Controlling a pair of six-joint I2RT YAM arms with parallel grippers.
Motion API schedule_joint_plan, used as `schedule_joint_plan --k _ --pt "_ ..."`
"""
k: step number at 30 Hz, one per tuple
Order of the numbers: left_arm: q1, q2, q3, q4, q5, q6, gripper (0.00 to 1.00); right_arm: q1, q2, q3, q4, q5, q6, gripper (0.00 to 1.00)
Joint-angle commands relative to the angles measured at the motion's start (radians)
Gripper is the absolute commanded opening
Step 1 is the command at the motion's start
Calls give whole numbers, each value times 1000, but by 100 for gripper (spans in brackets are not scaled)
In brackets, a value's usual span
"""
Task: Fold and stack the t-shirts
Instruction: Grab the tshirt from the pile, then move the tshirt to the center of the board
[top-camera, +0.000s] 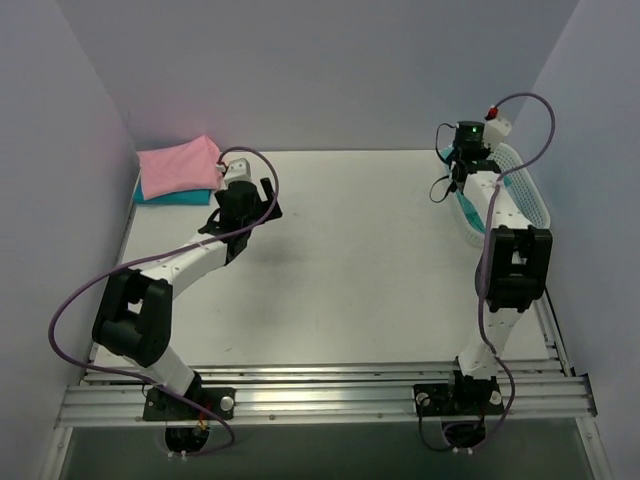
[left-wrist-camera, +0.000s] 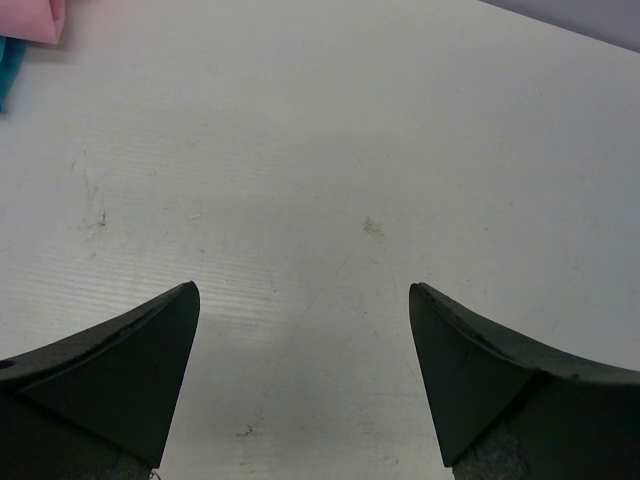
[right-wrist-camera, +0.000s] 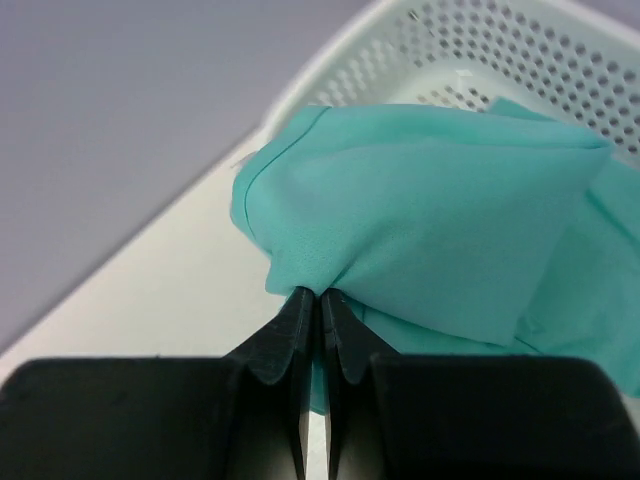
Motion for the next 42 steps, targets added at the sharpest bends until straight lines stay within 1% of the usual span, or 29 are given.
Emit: schedule_joint_plan --k 1,3,4,5,6,7,12,14,16,17,18,19,20,21,23,24,26,28,30,33,34,37,40,42 --pt "8 -57 -7 51 12 6 95 88 -167 55 -3 65 -43 0" --pt "8 -58 -10 58 17 5 95 154 -212 104 -19 83 -79 0" --pt "8 -58 -10 58 18 5 95 227 -224 121 -36 103 -117 0" --pt "8 -58 -10 57 18 5 95 264 -244 136 -36 105 -133 0" --pt "8 -58 -8 52 20 5 95 299 -253 159 -67 100 -147 0" --pt "8 -61 -8 51 18 5 95 364 -261 171 -78 87 -159 0" --pt "8 -84 -19 48 -1 5 95 531 -284 216 -113 43 -176 0" --pt "11 -103 -24 42 -15 6 95 574 -304 181 -107 11 -150 0" --pt "14 -130 -34 37 -41 6 95 593 -322 126 -66 -25 -117 0" --pt "17 -141 -42 37 -54 5 95 600 -333 59 -52 -54 -89 0" --pt "19 -153 -56 37 -76 -3 95 614 -331 26 -18 -61 -77 2" --pt "22 -176 -64 38 -92 -6 95 619 -316 -32 -15 -56 -43 11" --pt "23 -190 -71 41 -97 -9 95 622 -304 -61 -7 -62 -43 20" --pt "25 -210 -88 48 -101 -15 95 631 -289 -85 12 -106 -29 58" --pt "25 -228 -105 64 -115 -24 95 649 -220 -135 36 -148 -9 94" --pt "26 -241 -117 71 -118 -27 95 677 -194 -138 52 -180 -7 100" --pt "26 -245 -123 72 -126 -33 95 702 -103 -129 48 -177 9 100" --pt "26 -249 -122 66 -126 -33 94 732 -33 -80 17 -187 11 100" --pt "26 -239 -123 68 -115 -32 94 748 -15 -51 -19 -147 8 100" --pt "26 -189 -104 75 -54 -18 94 754 -55 -98 -23 -101 6 100" --pt "26 -170 -85 81 -31 -12 94 754 -93 -115 -29 -35 2 100" --pt "23 -68 -50 153 119 2 94 751 -174 -192 -76 103 5 100" --pt "25 44 2 151 169 -10 94 749 -253 -273 -81 174 2 100" --pt "23 112 60 147 187 -18 94 746 -284 -299 -87 195 2 100"
